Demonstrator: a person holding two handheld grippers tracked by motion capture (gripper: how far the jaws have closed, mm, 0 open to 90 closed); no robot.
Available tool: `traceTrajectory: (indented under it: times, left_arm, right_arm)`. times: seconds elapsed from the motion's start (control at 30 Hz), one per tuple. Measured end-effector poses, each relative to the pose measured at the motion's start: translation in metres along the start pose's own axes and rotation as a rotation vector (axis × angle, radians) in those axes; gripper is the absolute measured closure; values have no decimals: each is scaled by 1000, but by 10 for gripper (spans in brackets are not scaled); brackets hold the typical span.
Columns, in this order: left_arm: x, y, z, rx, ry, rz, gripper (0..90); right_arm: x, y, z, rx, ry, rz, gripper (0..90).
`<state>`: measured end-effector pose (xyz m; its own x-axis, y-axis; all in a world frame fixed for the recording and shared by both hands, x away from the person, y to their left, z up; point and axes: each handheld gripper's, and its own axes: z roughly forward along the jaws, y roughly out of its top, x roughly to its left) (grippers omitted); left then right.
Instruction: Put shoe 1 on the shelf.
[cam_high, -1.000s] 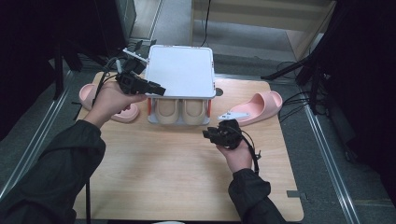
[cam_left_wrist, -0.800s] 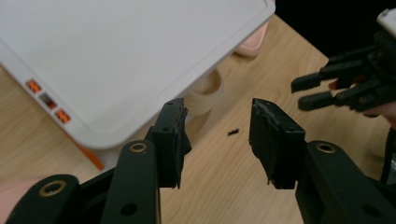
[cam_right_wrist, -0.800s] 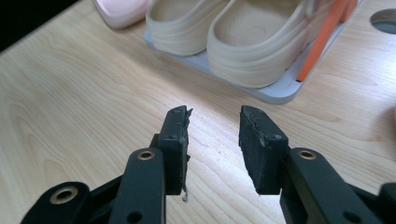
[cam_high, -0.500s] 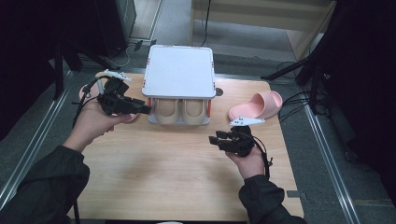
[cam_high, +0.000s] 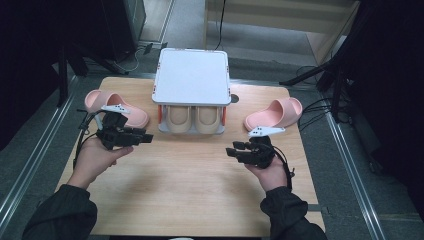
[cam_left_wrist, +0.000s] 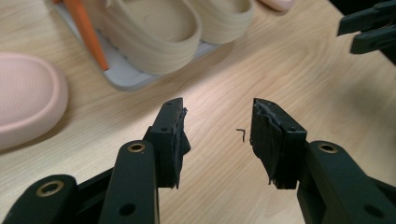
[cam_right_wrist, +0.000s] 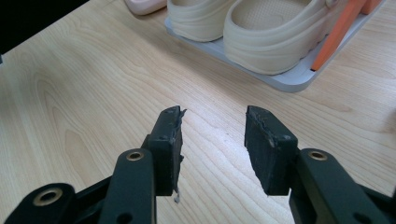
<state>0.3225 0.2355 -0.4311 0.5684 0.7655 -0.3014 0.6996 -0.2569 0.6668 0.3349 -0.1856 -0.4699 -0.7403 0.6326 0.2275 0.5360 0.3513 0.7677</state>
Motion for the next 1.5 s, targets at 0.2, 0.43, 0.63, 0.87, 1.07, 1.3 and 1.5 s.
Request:
traceTrajectory:
  times: [0.2,0.43,0.63,0.87,1.07,1.3,1.5]
  left_arm:
    - [9,-15,12,2,46,-19,548]
    - [25,-21,22,0,99,-29,547]
    - [49,-16,29,1,144,-54,552]
    - [82,-2,38,-4,184,-103,595]
    - [104,6,43,-9,211,-131,637]
    - [126,5,43,-20,266,-170,658]
    - [136,4,43,-13,292,-181,681]
  right_arm:
    - [-1,2,3,-1,-1,-8,569]
    - [1,2,2,13,-17,-26,569]
    - [3,1,4,28,-15,-41,569]
    - [2,-5,2,54,-30,-44,569]
    - [1,-13,-7,57,-55,-29,569]
    - [-1,-17,-10,65,-68,-15,566]
    - [-1,-18,-10,68,-70,-15,563]
